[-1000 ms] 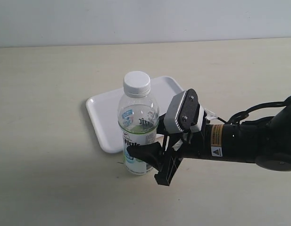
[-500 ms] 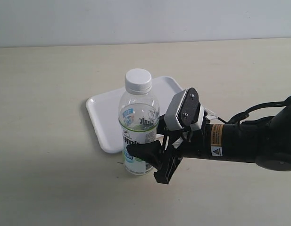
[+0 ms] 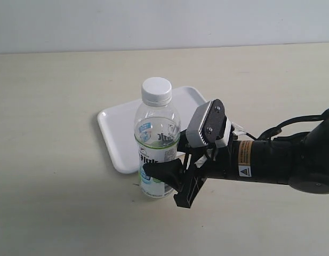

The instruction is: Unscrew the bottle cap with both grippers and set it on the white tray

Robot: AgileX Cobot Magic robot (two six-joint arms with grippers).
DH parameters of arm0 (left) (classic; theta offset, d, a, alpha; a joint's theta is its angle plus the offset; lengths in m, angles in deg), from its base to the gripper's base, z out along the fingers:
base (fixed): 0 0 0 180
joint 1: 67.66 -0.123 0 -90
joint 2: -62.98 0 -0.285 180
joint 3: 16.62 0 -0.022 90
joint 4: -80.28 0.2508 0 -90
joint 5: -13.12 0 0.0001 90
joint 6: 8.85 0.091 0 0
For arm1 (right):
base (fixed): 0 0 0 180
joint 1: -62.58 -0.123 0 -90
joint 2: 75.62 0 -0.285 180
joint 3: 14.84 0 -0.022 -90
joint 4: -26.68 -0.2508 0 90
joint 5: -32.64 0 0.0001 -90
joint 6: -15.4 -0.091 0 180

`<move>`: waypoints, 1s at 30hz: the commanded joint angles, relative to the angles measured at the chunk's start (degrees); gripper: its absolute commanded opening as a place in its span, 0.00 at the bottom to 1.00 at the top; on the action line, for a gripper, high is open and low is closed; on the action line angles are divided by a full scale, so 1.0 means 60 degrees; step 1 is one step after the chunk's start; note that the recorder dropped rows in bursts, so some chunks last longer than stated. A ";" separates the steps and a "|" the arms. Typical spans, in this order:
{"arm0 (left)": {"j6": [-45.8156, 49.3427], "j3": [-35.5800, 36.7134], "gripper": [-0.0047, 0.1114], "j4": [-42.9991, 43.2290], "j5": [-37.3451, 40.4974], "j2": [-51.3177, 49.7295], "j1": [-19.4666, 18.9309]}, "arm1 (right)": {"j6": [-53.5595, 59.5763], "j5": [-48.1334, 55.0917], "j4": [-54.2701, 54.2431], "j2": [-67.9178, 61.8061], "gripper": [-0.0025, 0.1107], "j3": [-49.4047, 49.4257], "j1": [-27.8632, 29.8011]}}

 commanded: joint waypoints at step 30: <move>-0.6313 -0.0009 0.04 0.1810 -0.3377 -0.0402 0.0052 | -0.0063 0.0338 -0.0009 -0.0021 0.02 -0.0169 -0.0013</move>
